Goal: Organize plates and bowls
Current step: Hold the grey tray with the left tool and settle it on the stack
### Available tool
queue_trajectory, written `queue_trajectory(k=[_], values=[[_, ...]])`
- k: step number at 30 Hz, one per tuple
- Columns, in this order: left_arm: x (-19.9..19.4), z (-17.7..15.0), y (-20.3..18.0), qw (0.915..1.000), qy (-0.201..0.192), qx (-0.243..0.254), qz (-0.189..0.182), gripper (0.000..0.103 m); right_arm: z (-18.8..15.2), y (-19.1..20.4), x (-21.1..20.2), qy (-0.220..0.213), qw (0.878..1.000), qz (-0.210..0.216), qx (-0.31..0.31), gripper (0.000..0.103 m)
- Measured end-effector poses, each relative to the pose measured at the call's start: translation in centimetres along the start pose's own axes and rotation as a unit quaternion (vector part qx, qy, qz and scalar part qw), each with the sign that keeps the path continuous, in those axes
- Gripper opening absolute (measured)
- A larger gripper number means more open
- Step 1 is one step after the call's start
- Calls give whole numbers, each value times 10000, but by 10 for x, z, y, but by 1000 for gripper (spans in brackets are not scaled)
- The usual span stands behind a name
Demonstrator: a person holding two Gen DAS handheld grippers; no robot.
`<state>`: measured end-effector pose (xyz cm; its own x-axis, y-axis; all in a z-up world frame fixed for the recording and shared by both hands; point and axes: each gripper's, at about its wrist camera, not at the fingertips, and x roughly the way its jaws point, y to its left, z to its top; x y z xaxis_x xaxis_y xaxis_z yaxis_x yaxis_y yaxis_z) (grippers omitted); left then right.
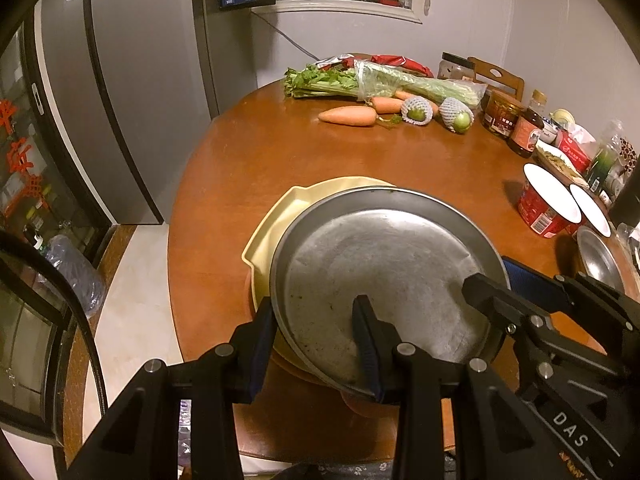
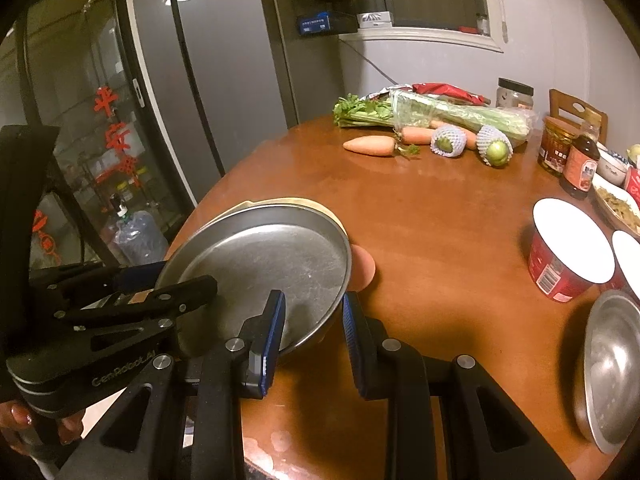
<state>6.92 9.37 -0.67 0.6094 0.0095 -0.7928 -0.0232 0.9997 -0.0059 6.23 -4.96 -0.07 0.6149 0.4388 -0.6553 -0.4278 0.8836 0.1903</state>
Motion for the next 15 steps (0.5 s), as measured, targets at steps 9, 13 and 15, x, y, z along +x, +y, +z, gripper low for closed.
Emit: queue_trajectory(k=[9,13,15], values=[[6,3,3,10000,1,-56,44,39,4,1,11,22,9999,-64,-121,31],[10,5,4,10000,18,-66,67,39,7,2,16,34,9998,-91,-179,31],[10,6,4,10000,21,-77,45,38,8,2,18,29,9997,-103,-202,31]])
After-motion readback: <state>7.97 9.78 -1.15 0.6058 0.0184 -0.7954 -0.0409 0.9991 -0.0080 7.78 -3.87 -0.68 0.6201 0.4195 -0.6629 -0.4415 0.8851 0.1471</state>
